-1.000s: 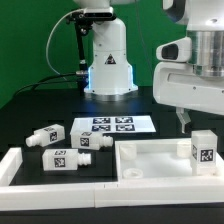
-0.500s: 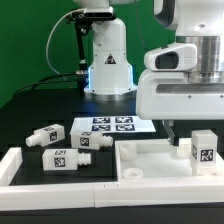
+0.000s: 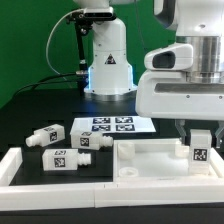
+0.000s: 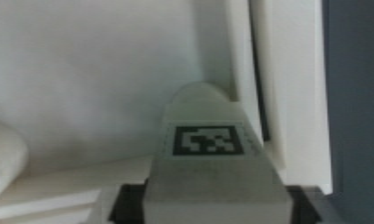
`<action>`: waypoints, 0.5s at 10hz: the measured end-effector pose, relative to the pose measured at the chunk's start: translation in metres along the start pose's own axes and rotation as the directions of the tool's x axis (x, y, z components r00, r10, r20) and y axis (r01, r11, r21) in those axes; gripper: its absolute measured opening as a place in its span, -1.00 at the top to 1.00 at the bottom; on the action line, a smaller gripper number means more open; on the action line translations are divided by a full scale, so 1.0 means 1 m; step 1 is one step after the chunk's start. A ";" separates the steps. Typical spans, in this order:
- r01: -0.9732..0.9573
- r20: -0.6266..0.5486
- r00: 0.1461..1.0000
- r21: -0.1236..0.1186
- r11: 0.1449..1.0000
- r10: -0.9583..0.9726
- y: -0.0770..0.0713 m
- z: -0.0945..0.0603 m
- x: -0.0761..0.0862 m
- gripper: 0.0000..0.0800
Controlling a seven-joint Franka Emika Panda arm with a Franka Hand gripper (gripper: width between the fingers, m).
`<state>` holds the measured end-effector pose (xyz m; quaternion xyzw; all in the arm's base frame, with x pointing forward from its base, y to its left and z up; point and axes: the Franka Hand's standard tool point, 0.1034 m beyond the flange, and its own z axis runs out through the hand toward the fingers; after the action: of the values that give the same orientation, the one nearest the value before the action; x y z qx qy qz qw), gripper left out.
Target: Assemble one leg
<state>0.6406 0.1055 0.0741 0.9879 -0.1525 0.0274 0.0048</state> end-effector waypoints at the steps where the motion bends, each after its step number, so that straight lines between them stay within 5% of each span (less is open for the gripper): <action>1: -0.043 0.001 0.999 0.001 0.999 0.043 0.000 0.000 0.000 0.29; 3: -0.270 -0.010 0.963 0.011 0.963 0.270 -0.006 0.001 -0.003 0.29; 5: -0.572 0.006 0.820 0.034 0.819 0.573 -0.005 0.001 -0.002 0.29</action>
Offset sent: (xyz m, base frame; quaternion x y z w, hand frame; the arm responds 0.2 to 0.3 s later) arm -0.0026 0.0029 0.0012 0.0166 0.0257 0.3330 0.9424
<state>0.6401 0.1104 0.0726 0.8965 -0.4415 0.0325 -0.0199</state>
